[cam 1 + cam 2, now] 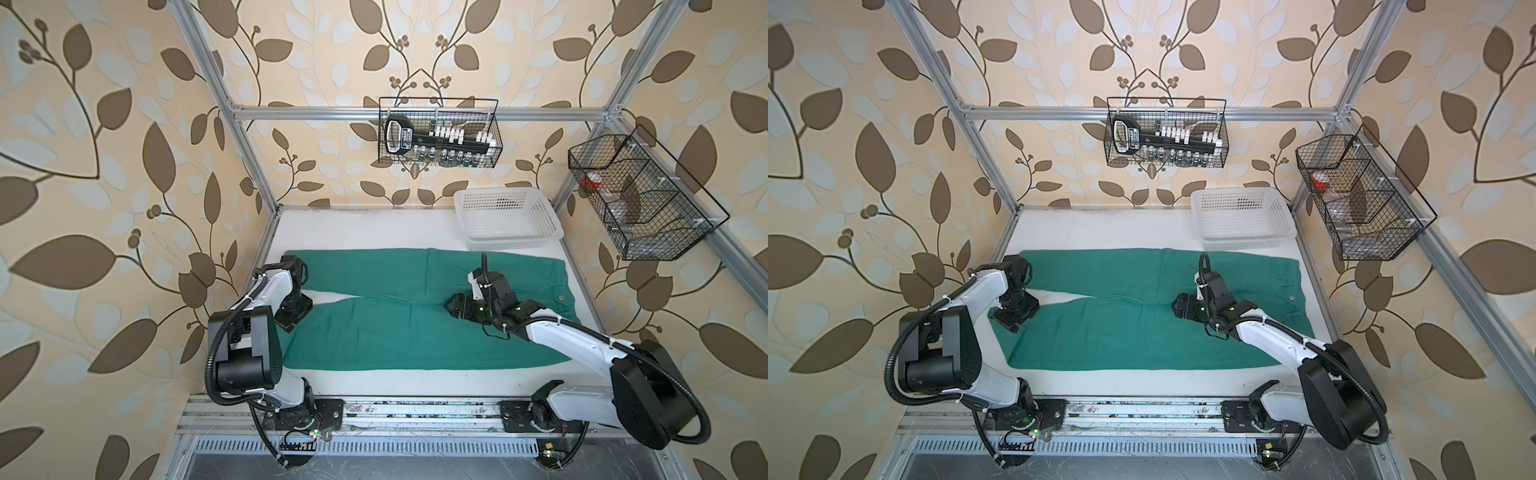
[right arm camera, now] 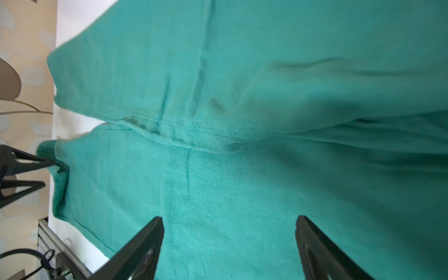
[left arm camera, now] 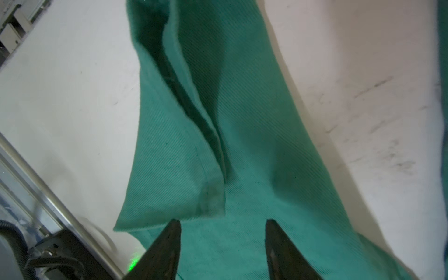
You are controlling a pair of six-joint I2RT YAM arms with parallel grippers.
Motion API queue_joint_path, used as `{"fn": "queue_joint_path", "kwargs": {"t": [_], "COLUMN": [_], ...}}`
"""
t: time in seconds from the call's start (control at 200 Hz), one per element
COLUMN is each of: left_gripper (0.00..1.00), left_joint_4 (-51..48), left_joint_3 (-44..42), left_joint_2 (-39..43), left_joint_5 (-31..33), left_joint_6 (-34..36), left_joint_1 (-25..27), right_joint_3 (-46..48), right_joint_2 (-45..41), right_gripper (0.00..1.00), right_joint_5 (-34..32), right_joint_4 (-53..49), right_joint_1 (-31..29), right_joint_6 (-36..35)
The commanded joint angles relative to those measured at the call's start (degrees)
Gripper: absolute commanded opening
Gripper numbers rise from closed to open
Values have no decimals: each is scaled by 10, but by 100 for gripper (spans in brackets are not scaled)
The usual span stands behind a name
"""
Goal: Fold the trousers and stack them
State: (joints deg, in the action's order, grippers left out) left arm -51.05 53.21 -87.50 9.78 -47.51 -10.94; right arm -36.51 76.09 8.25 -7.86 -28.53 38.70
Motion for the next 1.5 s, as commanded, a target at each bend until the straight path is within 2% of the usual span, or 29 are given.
{"fn": "queue_joint_path", "kwargs": {"t": [0.0, 0.19, 0.41, 0.485, 0.56, 0.725, 0.835, 1.175, 1.305, 1.4, 1.494], "left_gripper": [54, 43, 17, 5, 0, 0, 0, 0, 0, 0, 11], "left_joint_4": [10, 40, 35, 25, 18, -1, -36, -67, -51, -35, -36], "left_joint_3": [-15, -17, -16, -15, -17, -9, -2, -49, -69, -69, -58], "left_joint_2": [-5, -26, -33, -26, -18, -4, 8, 91, 84, 59, 28], "left_joint_5": [6, 6, 20, 32, 40, 55, 112, 175, 170, 163, 169], "left_joint_6": [8, 26, 29, 32, 35, 38, 26, -37, -38, -38, -58], "left_joint_1": [-9, -18, -20, -20, -22, -24, -34, -172, -239, -263, -266], "right_joint_3": [-36, -43, -57, -64, -69, -68, -68, -70, -70, -70, -72], "right_joint_2": [32, 59, 88, 100, 111, 123, 127, 126, 115, 102, 85], "right_gripper": [86, 86, 86, 86, 86, 86, 86, 86, 86, 86, 86], "right_joint_5": [9, -6, -30, -41, -49, -58, -66, -100, -103, -106, -110], "right_joint_4": [37, 40, 38, 39, 38, 38, 33, -7, -20, -28, -43], "right_joint_1": [-14, -29, -38, -39, -39, -39, -38, -27, -13, -7, -1], "right_joint_6": [-19, -22, -20, -24, -26, -26, -26, -19, -19, -23, -25]}}
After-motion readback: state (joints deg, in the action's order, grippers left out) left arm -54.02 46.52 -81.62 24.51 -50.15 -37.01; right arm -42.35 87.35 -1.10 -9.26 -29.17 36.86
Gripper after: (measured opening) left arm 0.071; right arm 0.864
